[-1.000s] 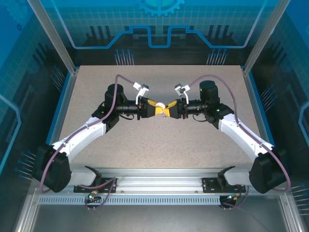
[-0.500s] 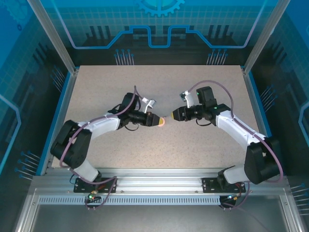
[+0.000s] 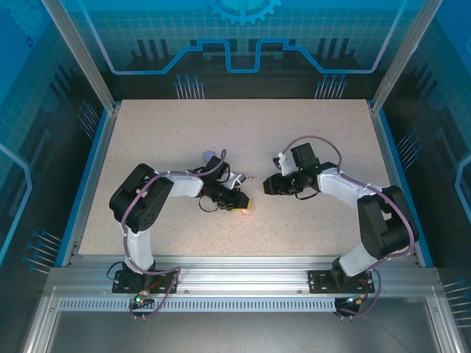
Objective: Insert the wireless bluetooth earbuds into the charging case
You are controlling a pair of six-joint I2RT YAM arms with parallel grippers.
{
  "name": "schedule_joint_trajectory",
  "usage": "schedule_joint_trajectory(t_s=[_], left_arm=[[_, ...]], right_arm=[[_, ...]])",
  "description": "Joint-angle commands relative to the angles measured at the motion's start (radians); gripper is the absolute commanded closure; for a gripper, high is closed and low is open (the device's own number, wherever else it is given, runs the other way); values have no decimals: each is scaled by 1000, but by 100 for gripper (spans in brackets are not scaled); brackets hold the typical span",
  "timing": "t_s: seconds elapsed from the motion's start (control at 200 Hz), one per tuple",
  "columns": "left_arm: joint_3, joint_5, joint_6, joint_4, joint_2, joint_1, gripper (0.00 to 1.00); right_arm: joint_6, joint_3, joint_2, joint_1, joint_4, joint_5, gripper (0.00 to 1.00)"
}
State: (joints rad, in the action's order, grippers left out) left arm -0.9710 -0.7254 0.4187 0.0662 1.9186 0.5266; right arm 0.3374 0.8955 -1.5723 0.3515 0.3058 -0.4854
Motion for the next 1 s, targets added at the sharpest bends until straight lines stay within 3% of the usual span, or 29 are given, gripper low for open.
schedule_joint_trajectory(t_s=[0.0,0.565,0.795,0.996], left_arm=[[-46,35,-24,88,24,6,78],[-151,236,-142,343,3,7,46],[-143,295,-152,386,-60,-2,41],[-34,216,-96,291,-141,-35,42]], right_arm=[[12,-10,-20,15,-23,-7,59],[2,-10,-44,27,-18,-26,59],[10,-10,-71,54,-29,-41,59],[52,-41,-106,88,-89,-84,61]])
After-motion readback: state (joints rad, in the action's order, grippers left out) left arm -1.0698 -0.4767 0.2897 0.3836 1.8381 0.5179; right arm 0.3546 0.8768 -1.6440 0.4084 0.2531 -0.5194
